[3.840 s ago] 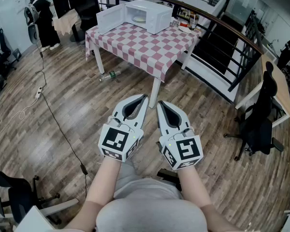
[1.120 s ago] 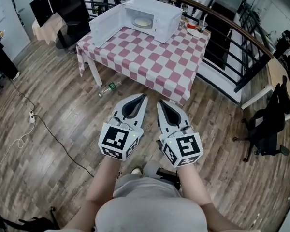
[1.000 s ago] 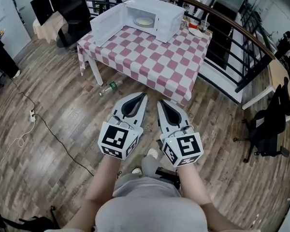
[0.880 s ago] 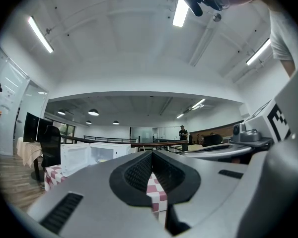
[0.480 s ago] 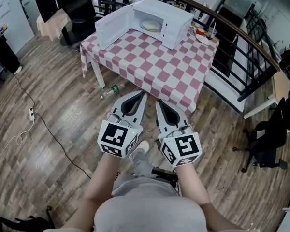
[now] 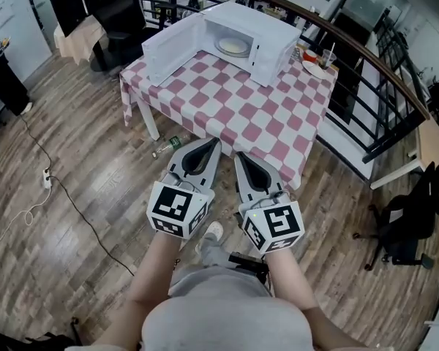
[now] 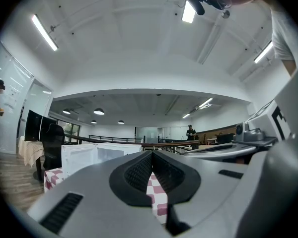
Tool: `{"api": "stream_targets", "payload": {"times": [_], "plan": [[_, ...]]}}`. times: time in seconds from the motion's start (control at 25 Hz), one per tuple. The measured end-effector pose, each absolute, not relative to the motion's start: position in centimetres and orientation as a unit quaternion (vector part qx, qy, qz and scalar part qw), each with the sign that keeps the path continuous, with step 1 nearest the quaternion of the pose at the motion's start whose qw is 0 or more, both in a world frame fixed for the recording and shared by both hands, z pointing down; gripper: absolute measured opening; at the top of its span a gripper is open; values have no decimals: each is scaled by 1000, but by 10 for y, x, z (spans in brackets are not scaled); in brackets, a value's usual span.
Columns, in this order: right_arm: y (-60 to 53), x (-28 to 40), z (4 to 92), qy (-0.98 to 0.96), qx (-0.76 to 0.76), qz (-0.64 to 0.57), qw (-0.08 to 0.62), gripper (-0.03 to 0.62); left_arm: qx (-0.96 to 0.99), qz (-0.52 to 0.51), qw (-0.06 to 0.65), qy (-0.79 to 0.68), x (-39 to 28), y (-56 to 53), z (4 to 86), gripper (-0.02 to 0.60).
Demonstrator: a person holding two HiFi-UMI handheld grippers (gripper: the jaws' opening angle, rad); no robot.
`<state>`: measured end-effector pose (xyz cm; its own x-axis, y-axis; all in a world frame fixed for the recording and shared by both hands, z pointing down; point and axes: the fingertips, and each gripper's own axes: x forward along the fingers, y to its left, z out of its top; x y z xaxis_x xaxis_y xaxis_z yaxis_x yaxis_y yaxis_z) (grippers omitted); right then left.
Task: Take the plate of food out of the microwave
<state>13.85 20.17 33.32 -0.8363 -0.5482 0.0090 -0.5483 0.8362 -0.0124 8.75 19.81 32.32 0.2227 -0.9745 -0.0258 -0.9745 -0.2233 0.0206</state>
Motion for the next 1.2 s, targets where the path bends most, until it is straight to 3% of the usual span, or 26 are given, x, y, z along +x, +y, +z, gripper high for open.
{"api": "stream_targets", "payload": {"times": [1.2], "plan": [[15, 53, 333, -962, 274, 5, -2, 25, -774, 4, 5, 633, 8, 13, 323, 0]]}}
